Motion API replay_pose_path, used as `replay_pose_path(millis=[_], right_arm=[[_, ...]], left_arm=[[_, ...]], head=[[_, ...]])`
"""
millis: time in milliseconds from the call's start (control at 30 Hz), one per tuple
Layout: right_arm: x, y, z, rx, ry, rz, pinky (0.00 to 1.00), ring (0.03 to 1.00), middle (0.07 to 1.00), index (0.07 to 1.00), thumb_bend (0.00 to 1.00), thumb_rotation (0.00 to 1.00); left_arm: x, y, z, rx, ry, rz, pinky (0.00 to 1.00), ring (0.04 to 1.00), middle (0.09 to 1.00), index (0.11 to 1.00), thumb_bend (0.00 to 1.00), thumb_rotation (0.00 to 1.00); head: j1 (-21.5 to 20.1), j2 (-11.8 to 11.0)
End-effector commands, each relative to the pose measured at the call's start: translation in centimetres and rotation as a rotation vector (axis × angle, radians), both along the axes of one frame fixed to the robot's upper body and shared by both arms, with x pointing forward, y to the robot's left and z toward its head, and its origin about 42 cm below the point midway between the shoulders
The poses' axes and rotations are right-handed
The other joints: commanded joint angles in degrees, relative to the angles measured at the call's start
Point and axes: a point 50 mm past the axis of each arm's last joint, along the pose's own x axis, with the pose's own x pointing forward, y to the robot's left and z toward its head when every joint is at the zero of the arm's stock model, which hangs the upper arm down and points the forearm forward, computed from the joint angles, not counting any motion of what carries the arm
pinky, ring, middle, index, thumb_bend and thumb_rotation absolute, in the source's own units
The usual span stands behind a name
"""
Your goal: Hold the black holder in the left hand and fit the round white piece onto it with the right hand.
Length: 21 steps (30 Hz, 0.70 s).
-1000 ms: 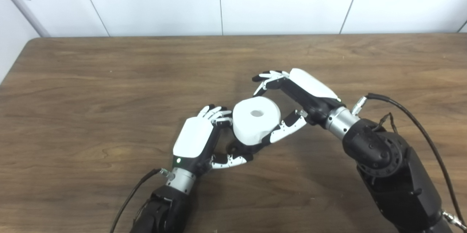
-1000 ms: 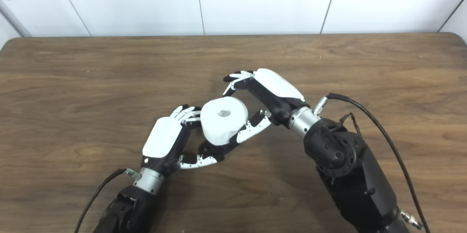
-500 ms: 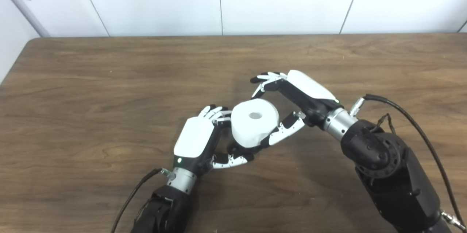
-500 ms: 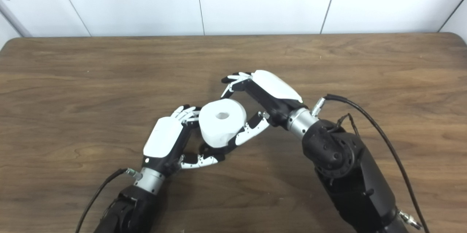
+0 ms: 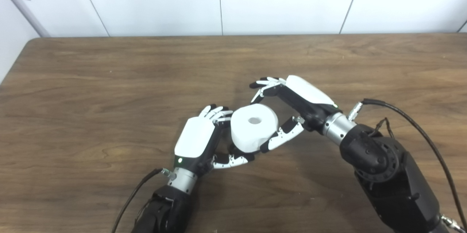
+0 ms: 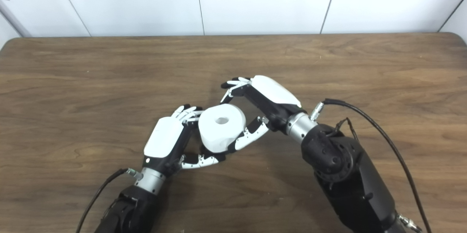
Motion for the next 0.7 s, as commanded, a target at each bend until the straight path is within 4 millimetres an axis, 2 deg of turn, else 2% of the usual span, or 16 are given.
replay_pose_path(millis=[0,600,633,667], right_arm=[[0.33,0.24,1.14,0.007,-0.066,0.022,1.0,0.954,0.883,0.485,0.52,0.14],[0.5,0.26,1.0,-0.042,-0.089,0.03,1.0,0.947,0.893,0.494,0.52,0.15],[0.52,0.25,0.98,-0.043,-0.086,0.029,1.0,0.948,0.896,0.569,0.71,0.2],[0.54,0.24,0.98,-0.042,-0.084,0.027,1.0,0.949,0.898,0.61,0.8,0.22]], left_arm=[[-1.6,-0.71,-2.53,0.003,0.084,-0.004,0.93,0.86,0.781,0.484,0.52,0.06],[-1.51,-0.7,-2.55,0.004,0.083,-0.005,0.93,0.863,0.785,0.485,0.52,0.06],[-1.5,-0.7,-2.57,0.003,0.082,-0.005,0.92,0.861,0.783,0.485,0.52,0.06],[-1.48,-0.71,-2.6,0.002,0.08,-0.004,0.92,0.86,0.783,0.485,0.52,0.06]], head=[[0.1,0.1],[-0.5,-0.4],[-0.6,-0.5],[-0.6,-0.5]])
